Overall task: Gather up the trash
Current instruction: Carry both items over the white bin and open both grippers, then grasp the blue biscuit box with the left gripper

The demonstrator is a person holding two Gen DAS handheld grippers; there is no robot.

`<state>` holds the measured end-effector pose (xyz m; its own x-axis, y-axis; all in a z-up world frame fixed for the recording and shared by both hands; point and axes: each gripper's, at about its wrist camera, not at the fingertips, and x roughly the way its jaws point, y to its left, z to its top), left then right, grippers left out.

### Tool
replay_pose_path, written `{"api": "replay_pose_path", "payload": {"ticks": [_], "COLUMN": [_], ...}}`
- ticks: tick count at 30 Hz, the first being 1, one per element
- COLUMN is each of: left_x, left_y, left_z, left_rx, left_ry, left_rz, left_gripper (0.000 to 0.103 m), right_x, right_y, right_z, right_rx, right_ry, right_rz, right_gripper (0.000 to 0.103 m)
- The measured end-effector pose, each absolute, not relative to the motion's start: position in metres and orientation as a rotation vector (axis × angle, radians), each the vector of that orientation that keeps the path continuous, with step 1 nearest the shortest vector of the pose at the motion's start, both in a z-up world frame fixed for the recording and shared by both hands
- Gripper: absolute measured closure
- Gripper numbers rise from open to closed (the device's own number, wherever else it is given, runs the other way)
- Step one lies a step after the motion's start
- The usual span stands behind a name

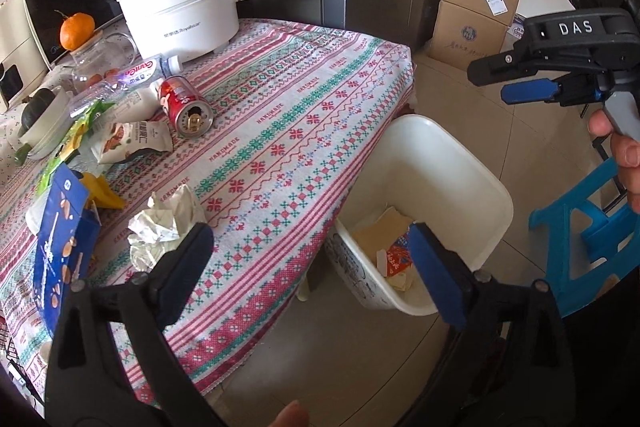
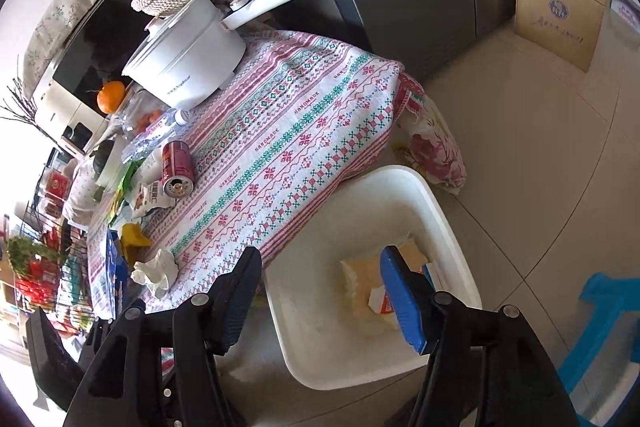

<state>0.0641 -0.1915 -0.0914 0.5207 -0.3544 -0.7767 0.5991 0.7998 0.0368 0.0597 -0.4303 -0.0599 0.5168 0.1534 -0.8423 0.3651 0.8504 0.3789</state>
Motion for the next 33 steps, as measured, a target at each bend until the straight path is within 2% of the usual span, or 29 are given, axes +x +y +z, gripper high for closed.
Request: {"api": "replay_pose_path", "payload": {"ticks": [11, 17, 24, 33], "left_x": [0.099, 0.138, 0.168, 0.189], "left_y": [-0.120, -0.057, -0.004, 0.015], "left_z": [-0.049, -0.043, -0.073, -0.114], "left_rx": [0.380, 0.357, 0.317, 0.380], "left_ry": [0.849, 0.894, 0.982, 1.076], "left_rz": [-0.475, -0.388, -0.426, -0.554], "left_gripper": [0.006, 0.006, 0.006, 0.006], "right_x": [0.074, 0.088, 0.108, 0.130], "right_y": [-0.387, -0.364, -0.339, -0.304], "right_z": [-0.030, -0.030, -0.035, -0.038], "right_rx": [0.419, 0.396, 0.358, 0.339], "right_ry": [0.950, 0.955, 0.981, 0.998], "right_rz": [-0.127, -0.098, -0.078, -0.015], "right_gripper": [0.026, 0.024, 0.024, 0.024]}}
